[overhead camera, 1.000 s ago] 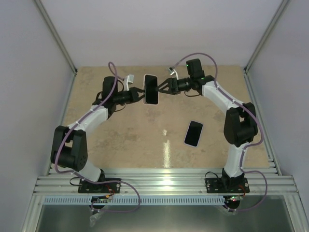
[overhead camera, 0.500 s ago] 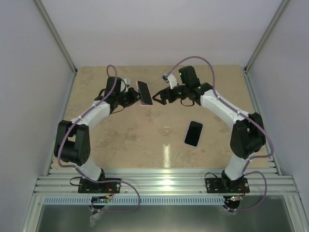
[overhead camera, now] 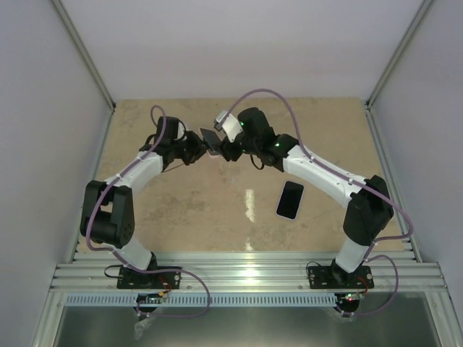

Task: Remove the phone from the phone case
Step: Remove the phone case from the phone.

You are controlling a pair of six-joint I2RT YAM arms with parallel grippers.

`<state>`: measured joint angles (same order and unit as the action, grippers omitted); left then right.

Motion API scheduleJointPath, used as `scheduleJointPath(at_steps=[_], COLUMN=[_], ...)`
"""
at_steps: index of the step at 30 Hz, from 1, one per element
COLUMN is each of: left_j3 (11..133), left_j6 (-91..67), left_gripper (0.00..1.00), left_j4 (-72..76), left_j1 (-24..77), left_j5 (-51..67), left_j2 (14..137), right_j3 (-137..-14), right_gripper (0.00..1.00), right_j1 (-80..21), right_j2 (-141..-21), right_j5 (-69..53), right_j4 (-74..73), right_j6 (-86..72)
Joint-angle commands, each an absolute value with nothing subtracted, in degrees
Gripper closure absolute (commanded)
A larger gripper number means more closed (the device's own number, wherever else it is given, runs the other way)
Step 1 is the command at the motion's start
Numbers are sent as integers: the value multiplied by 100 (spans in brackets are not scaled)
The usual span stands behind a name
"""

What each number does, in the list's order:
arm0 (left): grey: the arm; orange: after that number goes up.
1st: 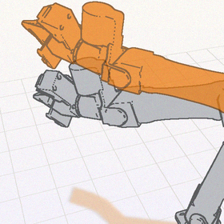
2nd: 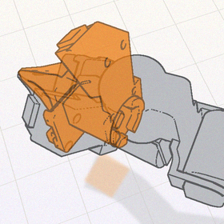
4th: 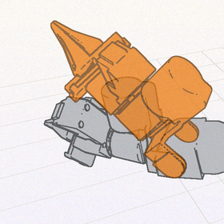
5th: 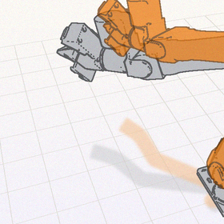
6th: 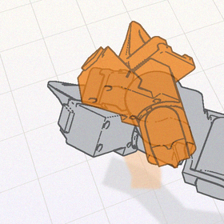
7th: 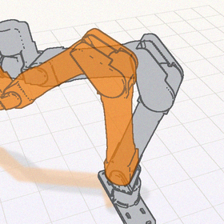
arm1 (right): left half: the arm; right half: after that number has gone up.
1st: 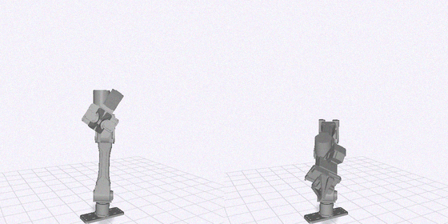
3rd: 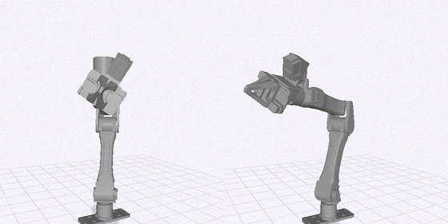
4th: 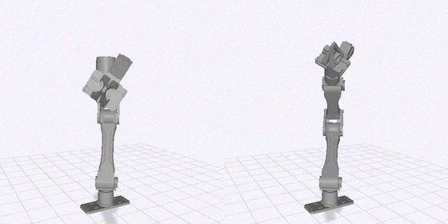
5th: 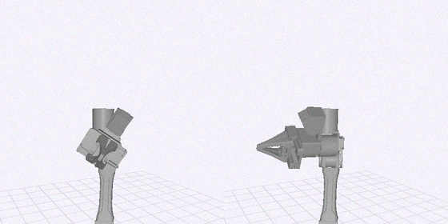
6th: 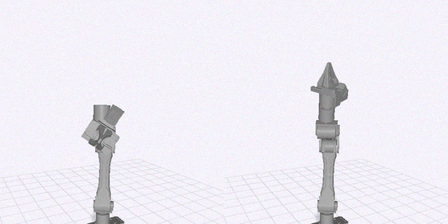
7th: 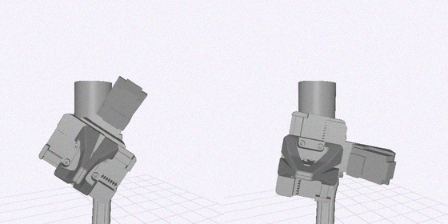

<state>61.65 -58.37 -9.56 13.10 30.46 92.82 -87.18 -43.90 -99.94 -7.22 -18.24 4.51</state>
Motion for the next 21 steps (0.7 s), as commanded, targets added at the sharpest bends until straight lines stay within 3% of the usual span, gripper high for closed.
scheduleJointPath(at_steps=[1, 9, 21], left_j3=[6129, 6012, 5871], left_j6=[-6532, -6903, -7154], left_gripper=[100, 100, 100], left_j4=[-306, -18, 345], left_j1=[1196, 1130, 1121], left_j5=[3808, 4130, 4307], left_j2=[9110, 9192, 9180], right_j3=[-8724, -8587, -8309], right_gripper=[37, 51, 57], right_j1=[-4702, -4990, -5036], right_j2=[-10064, -10279, -10377], right_j5=[95, 693, 1218], right_j4=[-1592, -1481, -1142], right_j6=[1131, 1482, 2091])
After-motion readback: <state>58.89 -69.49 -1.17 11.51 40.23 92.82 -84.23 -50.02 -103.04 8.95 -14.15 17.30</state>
